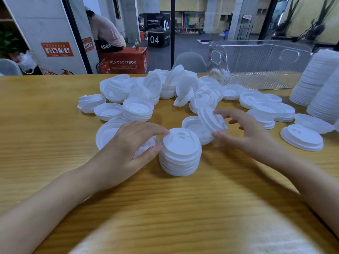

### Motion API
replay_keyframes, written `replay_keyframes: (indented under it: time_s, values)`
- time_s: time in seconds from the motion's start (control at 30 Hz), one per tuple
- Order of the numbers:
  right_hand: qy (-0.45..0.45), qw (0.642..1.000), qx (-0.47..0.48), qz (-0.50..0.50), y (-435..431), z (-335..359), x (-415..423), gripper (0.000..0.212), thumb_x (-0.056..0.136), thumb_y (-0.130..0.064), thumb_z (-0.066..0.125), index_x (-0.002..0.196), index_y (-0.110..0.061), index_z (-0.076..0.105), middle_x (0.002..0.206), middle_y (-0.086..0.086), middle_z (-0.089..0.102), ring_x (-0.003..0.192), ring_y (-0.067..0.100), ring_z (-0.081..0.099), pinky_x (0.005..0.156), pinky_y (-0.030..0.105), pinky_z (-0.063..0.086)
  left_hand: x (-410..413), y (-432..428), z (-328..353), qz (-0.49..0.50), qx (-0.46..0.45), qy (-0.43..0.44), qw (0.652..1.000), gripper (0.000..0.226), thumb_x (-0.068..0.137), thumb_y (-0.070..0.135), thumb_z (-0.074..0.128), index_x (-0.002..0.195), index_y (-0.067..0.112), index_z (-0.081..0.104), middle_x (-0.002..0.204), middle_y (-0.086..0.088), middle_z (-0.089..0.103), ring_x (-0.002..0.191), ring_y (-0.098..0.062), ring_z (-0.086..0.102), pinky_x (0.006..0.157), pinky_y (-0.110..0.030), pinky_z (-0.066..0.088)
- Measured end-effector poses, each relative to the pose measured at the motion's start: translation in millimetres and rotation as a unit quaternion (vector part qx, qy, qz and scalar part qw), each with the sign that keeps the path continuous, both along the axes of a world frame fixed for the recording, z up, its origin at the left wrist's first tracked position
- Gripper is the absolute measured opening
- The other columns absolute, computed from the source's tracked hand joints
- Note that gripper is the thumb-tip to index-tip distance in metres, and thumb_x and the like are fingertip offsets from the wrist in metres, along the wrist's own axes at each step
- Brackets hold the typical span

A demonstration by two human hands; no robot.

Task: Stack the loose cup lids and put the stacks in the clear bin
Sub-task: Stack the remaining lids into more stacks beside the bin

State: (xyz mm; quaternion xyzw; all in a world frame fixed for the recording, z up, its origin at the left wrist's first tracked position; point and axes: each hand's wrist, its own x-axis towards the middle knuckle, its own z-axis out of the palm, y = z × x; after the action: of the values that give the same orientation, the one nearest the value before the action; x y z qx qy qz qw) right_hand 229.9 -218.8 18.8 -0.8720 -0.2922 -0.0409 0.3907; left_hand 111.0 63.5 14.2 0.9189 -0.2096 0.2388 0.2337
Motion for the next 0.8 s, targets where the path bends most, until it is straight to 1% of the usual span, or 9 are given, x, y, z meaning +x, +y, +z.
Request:
replay_keyframes:
  time_s: [0.1,0.17,0.3,0.33,0.43,0.5,0.6,0.7,0.8]
  values:
    - [-0.025,0.998,0.056,0.016,2.9,5.2,-6.9,0.054,0.073,-0.065,0.063,0.123,-0.049,0.055,0.126,-0.027,0.056,0.117,0.001,0.049,0.093,0.015,0.035,0.3,0.5,-0.1,0.005,0.009,0.001,1.0,0.035,0.097,0.04,0.047,0.128,0.03,0.056,0.123,0.024,0.057,0.12,0.003,0.049,0.105,-0.023,0.032]
    - [-0.036,0.995,0.078,0.054,7.9,8.3,-18.2,0.051,0.075,-0.063,0.061,0.124,-0.046,0.056,0.127,-0.026,0.056,0.122,0.004,0.048,0.098,0.017,0.036,0.5,0.8,-0.5,0.016,0.005,0.002,1.0,0.037,0.096,0.042,0.047,0.13,0.03,0.055,0.123,0.024,0.057,0.12,0.002,0.049,0.105,-0.026,0.032]
    - [-0.09,0.985,0.054,0.137,23.4,6.7,-39.1,0.044,0.082,-0.054,0.064,0.123,-0.041,0.06,0.129,-0.019,0.056,0.13,0.013,0.044,0.108,0.018,0.03,1.7,3.3,-0.8,0.046,-0.032,-0.003,0.998,0.039,0.094,0.045,0.047,0.132,0.034,0.051,0.126,0.02,0.059,0.124,-0.003,0.049,0.108,-0.035,0.034]
    - [-0.096,0.983,0.044,0.147,26.3,4.4,-40.8,0.044,0.082,-0.054,0.065,0.124,-0.041,0.06,0.13,-0.019,0.055,0.131,0.014,0.043,0.109,0.019,0.029,2.1,3.9,-0.7,0.056,-0.037,-0.011,0.998,0.04,0.094,0.044,0.047,0.132,0.035,0.051,0.126,0.021,0.059,0.124,-0.002,0.049,0.108,-0.035,0.034]
    - [-0.105,0.983,0.02,0.152,29.5,-1.8,-40.7,0.045,0.082,-0.056,0.064,0.125,-0.044,0.06,0.131,-0.02,0.053,0.131,0.015,0.04,0.109,0.024,0.031,2.9,4.3,-0.4,0.078,-0.043,-0.026,0.996,0.04,0.093,0.042,0.048,0.132,0.035,0.05,0.124,0.024,0.058,0.122,0.003,0.047,0.107,-0.031,0.031]
    - [-0.104,0.983,0.019,0.15,29.6,-3.7,-40.3,0.045,0.082,-0.057,0.063,0.126,-0.044,0.061,0.131,-0.02,0.052,0.13,0.014,0.04,0.107,0.023,0.032,2.8,4.0,-0.6,0.081,-0.04,-0.026,0.996,0.04,0.093,0.042,0.047,0.131,0.034,0.051,0.124,0.024,0.057,0.122,0.004,0.046,0.107,-0.031,0.03]
    - [-0.103,0.982,0.021,0.156,30.8,-5.6,-40.1,0.044,0.082,-0.056,0.063,0.125,-0.045,0.061,0.13,-0.021,0.051,0.13,0.014,0.04,0.105,0.019,0.032,1.9,3.3,-1.1,0.076,-0.034,-0.019,0.996,0.039,0.092,0.044,0.047,0.13,0.034,0.053,0.125,0.022,0.058,0.123,0.001,0.046,0.109,-0.035,0.031]
    - [-0.11,0.981,0.014,0.16,32.7,-6.4,-40.2,0.045,0.083,-0.056,0.063,0.126,-0.044,0.061,0.131,-0.021,0.05,0.129,0.014,0.04,0.105,0.018,0.032,1.1,1.6,-0.8,0.071,-0.029,-0.017,0.997,0.037,0.092,0.044,0.047,0.128,0.037,0.053,0.122,0.016,0.06,0.122,-0.004,0.049,0.109,-0.035,0.03]
    - [-0.109,0.981,0.014,0.159,33.7,-7.3,-40.6,0.045,0.082,-0.056,0.063,0.125,-0.043,0.062,0.131,-0.019,0.05,0.129,0.014,0.039,0.105,0.02,0.034,0.9,0.8,-0.8,0.066,-0.024,-0.021,0.997,0.036,0.092,0.042,0.048,0.127,0.036,0.052,0.121,0.015,0.061,0.121,-0.006,0.051,0.109,-0.041,0.033]
